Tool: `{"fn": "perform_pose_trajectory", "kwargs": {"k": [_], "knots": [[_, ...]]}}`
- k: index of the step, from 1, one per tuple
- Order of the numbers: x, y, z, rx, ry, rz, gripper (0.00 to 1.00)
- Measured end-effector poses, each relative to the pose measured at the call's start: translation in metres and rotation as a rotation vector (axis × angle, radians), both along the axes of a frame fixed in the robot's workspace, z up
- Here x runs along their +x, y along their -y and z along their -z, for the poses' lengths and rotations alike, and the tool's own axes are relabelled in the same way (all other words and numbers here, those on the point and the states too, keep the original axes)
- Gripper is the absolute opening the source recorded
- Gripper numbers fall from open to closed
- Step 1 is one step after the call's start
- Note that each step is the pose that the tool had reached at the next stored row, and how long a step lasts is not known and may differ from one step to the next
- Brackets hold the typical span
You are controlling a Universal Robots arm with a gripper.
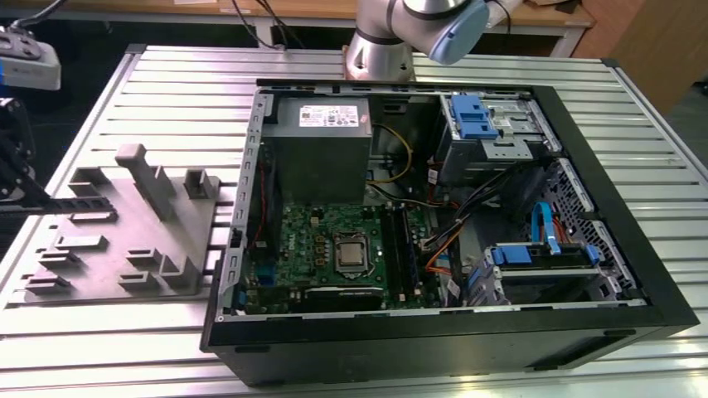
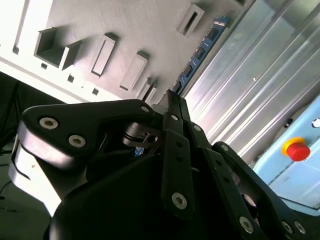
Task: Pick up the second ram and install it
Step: 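Pick up the second ram and move it above second insertion slot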
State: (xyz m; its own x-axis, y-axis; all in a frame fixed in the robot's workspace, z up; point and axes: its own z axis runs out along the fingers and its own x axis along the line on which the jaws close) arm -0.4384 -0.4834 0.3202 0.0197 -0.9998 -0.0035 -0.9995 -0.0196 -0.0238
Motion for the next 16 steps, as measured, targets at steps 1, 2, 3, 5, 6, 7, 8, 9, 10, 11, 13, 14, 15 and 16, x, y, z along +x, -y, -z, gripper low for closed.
{"fn": "perform_pose_trajectory", "kwargs": {"k": [1,2,3,5,6,7,8,9,10,11,13,14,15,16], "knots": [[0.000,0.0000,-0.0033,0.0001,0.0003,0.000,0.11],[0.000,0.0000,-0.0069,0.0001,0.0004,0.000,0.11],[0.000,0.0000,-0.0106,0.0001,0.0005,0.000,0.11],[0.000,0.0000,-0.0183,0.0001,0.0005,0.000,0.11],[0.000,0.0000,-0.0220,0.0001,0.0005,0.000,0.11],[0.000,0.0000,-0.0242,0.0000,0.0010,0.000,0.11],[0.000,-0.0001,-0.0263,0.0000,0.0018,0.000,0.11],[0.000,-0.0001,-0.0289,0.0002,0.0025,0.000,0.11],[0.000,-0.0002,-0.0319,0.0001,0.0028,0.000,0.11],[0.000,-0.0002,-0.0352,0.0000,0.0027,0.000,0.11],[0.000,-0.0002,-0.0419,0.0001,0.0028,0.000,0.11],[0.000,-0.0002,-0.0452,0.0001,0.0029,0.000,0.11],[0.000,-0.0002,-0.0481,-0.0002,0.0028,0.000,0.11],[0.000,-0.0002,-0.0506,-0.0005,0.0027,0.000,0.11]]}}
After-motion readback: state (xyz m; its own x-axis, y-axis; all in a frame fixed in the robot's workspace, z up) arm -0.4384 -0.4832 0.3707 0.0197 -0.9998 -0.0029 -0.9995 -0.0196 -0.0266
